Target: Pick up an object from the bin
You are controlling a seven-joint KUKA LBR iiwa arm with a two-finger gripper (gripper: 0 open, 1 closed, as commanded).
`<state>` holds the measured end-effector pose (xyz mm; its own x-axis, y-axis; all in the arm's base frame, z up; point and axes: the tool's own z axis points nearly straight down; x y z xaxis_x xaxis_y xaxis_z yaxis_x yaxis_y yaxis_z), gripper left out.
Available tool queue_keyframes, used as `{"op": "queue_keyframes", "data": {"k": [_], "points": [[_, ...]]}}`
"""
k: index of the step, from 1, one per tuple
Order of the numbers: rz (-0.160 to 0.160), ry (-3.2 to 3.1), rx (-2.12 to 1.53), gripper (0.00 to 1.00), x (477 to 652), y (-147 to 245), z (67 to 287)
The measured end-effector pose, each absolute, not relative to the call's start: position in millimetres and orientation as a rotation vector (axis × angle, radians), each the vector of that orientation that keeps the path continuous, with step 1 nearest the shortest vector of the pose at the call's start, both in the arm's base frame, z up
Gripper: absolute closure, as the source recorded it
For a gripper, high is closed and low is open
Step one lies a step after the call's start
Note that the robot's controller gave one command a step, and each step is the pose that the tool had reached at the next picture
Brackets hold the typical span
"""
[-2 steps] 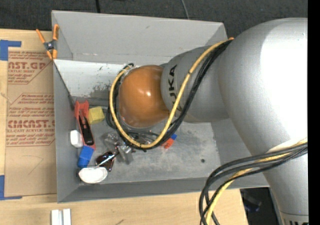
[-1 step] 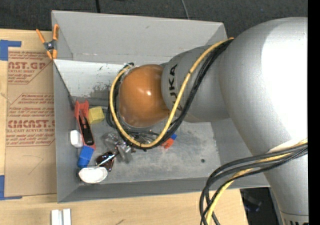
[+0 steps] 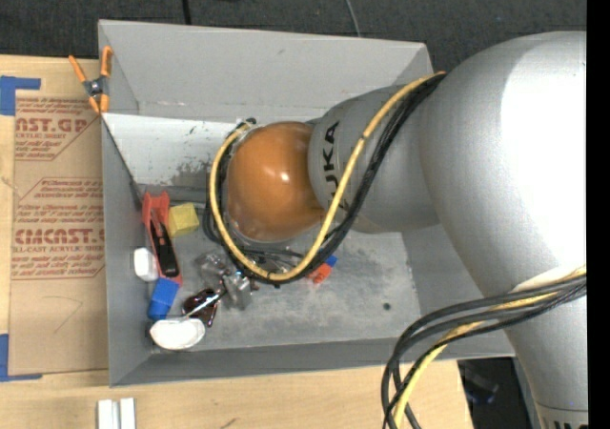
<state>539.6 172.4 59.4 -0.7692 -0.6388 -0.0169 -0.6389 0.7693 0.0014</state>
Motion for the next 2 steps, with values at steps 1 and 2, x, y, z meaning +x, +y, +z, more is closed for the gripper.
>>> {"op": "queue_keyframes", "data": {"k": [1, 2], "points": [[0.011, 2.941, -1.062, 1.00, 538.6, 172.0, 65.7], [0.010, 2.940, -1.061, 1.00, 539.0, 172.1, 75.9]]}}
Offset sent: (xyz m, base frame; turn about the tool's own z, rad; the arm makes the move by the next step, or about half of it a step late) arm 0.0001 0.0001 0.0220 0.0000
